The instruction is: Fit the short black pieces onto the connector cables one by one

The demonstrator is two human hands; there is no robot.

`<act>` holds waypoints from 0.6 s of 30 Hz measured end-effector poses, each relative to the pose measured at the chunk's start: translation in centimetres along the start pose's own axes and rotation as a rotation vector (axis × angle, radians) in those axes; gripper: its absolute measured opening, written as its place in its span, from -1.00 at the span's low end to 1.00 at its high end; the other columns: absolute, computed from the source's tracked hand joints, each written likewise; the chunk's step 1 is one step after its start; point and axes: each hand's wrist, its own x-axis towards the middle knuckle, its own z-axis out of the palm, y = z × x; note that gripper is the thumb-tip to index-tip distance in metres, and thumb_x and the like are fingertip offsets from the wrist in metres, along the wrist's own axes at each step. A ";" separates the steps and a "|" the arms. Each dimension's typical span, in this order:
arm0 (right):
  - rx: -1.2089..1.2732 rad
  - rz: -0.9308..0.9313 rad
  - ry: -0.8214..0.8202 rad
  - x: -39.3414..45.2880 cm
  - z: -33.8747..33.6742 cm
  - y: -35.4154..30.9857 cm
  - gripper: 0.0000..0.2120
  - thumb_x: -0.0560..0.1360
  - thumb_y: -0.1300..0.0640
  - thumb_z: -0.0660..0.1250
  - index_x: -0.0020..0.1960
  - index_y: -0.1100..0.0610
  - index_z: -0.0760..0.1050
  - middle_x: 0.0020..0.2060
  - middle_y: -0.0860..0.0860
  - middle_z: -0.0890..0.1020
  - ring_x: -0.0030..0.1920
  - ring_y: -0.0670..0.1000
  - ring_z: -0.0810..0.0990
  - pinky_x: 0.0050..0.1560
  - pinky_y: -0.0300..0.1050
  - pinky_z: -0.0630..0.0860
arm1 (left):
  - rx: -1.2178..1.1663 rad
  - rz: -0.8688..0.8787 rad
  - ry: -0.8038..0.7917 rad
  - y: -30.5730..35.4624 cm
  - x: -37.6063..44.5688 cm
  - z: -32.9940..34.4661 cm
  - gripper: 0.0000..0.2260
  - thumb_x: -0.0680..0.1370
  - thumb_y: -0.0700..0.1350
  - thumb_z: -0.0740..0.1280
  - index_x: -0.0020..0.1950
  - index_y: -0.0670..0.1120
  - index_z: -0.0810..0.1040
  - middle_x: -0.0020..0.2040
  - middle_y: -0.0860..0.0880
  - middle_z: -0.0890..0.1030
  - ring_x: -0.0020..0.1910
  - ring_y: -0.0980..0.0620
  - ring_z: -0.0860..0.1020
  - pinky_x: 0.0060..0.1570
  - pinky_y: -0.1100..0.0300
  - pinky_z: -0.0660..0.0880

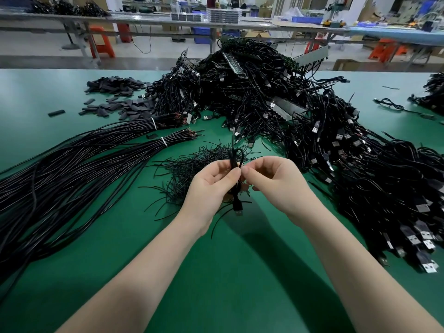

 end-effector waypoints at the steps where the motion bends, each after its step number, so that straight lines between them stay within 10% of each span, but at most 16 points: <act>1: -0.024 -0.009 0.001 0.0 0.0 0.1 -0.91 0.51 0.16 0.39 -0.16 0.13 0.62 -0.34 -0.05 0.69 -0.32 -0.14 0.61 -0.20 -0.21 0.54 | 0.028 0.000 -0.011 0.0 0.1 0.0 -0.91 0.58 -0.22 0.33 0.00 -0.06 0.60 -0.13 0.00 0.69 -0.14 0.07 0.66 -0.21 0.34 0.51; 18: -0.159 -0.010 -0.091 -0.2 -0.4 -0.2 -0.85 0.51 0.20 0.33 -0.21 0.20 0.59 -0.46 -0.10 0.55 -0.51 -0.21 0.34 -0.44 -0.37 0.28 | 0.181 0.065 -0.063 0.3 0.2 -0.2 -0.86 0.52 -0.13 0.44 -0.15 -0.08 0.50 -0.27 -0.02 0.60 -0.22 0.03 0.63 -0.06 0.10 0.63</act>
